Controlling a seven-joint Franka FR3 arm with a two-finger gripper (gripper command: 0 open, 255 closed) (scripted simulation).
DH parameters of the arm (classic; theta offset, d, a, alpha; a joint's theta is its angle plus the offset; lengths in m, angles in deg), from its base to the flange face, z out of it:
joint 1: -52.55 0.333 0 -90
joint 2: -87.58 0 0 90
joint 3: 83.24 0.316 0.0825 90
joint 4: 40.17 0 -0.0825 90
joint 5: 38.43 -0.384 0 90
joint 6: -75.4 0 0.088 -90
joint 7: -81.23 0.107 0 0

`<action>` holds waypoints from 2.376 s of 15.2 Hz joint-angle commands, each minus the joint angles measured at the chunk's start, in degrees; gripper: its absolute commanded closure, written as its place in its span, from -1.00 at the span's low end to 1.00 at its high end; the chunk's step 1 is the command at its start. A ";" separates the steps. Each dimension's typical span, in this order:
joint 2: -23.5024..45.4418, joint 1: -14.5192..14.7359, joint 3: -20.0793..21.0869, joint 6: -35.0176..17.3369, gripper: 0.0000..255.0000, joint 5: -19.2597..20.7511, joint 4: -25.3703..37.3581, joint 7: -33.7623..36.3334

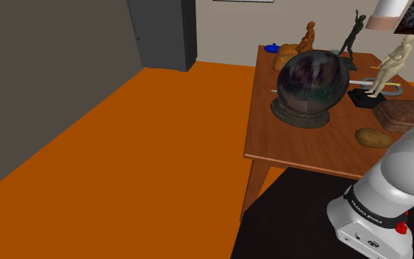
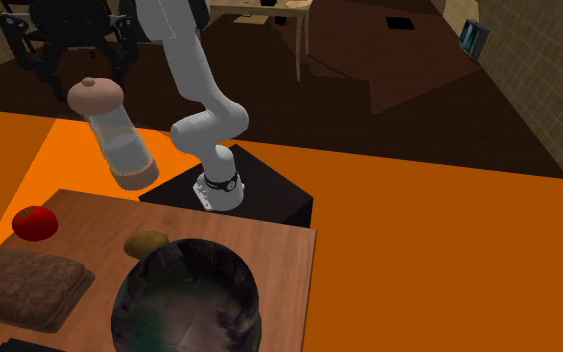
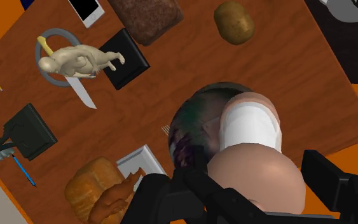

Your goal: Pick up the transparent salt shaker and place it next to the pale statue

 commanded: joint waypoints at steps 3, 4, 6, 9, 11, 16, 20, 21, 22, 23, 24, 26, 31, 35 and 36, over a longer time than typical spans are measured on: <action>4.21 -0.26 -6.59 -1.85 1.00 -0.06 4.33 -6.92; 5.40 -0.33 -8.35 -2.27 1.00 -0.32 5.53 -8.69; 8.13 -0.41 -12.17 -3.09 1.00 -1.26 8.24 -12.39; 13.46 -0.86 -18.74 -4.22 1.00 -4.28 13.16 -18.61; 18.19 -1.49 -24.07 -4.76 1.00 -7.90 17.16 -23.43; 37.19 -13.08 -37.23 -2.56 1.00 -28.02 32.12 -38.97; 45.91 -25.92 -36.12 -0.58 1.00 -37.86 40.37 -44.09; 44.18 -22.91 -36.87 -2.64 1.00 -35.85 36.78 -43.70; 42.59 -20.36 -37.38 -4.49 1.00 -34.03 33.66 -43.23; 41.09 -18.16 -37.72 -6.18 1.00 -32.33 30.87 -42.68; 39.66 -16.21 -37.95 -7.73 1.00 -30.73 28.34 -42.10; 36.96 -12.98 -38.07 -10.56 1.00 -27.76 23.81 -40.81; 30.98 -7.63 -37.34 -16.45 1.00 -21.47 14.55 -37.46; 27.03 -5.48 -36.13 -20.35 1.00 -17.53 8.46 -34.98; 26.17 -5.13 -35.82 -21.26 1.00 -16.70 7.07 -34.42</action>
